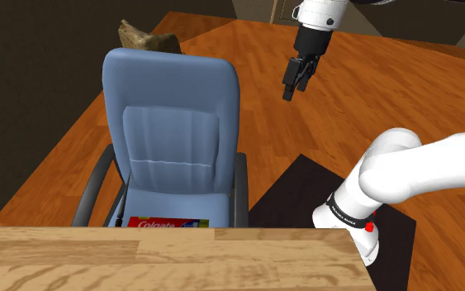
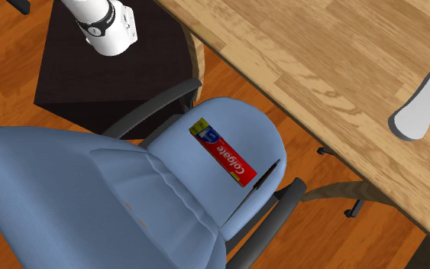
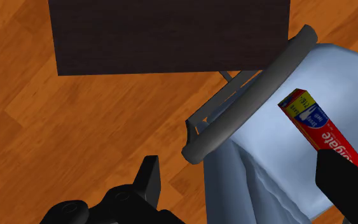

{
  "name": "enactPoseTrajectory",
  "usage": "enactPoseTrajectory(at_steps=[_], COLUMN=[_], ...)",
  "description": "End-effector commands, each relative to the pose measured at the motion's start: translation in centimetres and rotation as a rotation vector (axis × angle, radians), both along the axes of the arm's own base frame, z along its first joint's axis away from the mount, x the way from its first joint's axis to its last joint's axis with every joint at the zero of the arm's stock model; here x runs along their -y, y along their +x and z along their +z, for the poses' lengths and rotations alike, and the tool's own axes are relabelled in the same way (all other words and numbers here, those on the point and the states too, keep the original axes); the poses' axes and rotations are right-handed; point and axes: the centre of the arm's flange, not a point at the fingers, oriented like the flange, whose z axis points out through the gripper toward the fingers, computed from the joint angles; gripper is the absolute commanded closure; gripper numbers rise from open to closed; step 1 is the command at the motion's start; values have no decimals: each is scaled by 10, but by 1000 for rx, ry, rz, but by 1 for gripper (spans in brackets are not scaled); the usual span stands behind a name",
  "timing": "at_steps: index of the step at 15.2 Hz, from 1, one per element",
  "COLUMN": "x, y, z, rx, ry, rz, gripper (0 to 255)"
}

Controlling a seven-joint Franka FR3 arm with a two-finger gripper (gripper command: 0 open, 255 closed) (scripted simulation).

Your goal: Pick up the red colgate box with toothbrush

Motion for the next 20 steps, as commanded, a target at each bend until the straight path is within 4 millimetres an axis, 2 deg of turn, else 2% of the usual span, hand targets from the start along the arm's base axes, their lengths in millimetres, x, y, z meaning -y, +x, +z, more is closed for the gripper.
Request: enactPoseTrajectory(at_steps=[1,11,20], x=[0,-83,-159], y=[0,49,85], z=[0,-95,-183], rx=[0,-6,-12], ry=[0,-26,-49], rz=[0,104,197], gripper=[0,0,0])
